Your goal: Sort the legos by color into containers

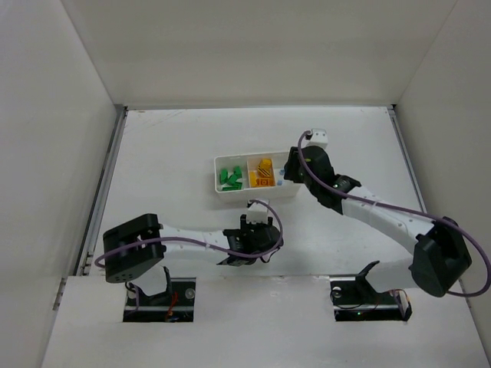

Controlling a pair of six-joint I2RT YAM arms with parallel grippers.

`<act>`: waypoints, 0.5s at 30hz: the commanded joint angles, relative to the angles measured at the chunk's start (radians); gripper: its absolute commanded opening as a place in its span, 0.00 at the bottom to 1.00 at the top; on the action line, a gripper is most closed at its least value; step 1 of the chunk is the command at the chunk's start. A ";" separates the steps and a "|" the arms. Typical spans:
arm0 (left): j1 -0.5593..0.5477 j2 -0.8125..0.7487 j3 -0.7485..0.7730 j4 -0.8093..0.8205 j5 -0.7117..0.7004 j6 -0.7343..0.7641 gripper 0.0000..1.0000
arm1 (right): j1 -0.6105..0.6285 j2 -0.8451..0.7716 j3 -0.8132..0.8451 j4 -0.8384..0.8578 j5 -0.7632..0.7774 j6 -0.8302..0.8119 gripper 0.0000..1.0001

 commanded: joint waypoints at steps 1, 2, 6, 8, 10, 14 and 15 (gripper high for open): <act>-0.024 0.025 0.062 -0.131 -0.099 -0.170 0.41 | 0.009 -0.103 -0.050 0.053 -0.003 0.008 0.54; -0.028 0.036 0.070 -0.151 -0.108 -0.202 0.41 | 0.009 -0.122 -0.072 0.053 -0.003 0.013 0.54; -0.036 0.078 0.094 -0.216 -0.145 -0.323 0.41 | 0.009 -0.209 -0.161 0.056 -0.011 0.036 0.53; -0.038 0.099 0.108 -0.239 -0.154 -0.365 0.41 | 0.009 -0.248 -0.197 0.068 -0.024 0.042 0.53; -0.033 0.128 0.120 -0.245 -0.144 -0.385 0.40 | 0.009 -0.272 -0.227 0.077 -0.044 0.049 0.53; -0.030 0.162 0.129 -0.233 -0.141 -0.404 0.38 | 0.009 -0.294 -0.259 0.096 -0.067 0.063 0.53; -0.027 0.167 0.132 -0.233 -0.142 -0.404 0.38 | 0.009 -0.292 -0.262 0.105 -0.067 0.066 0.53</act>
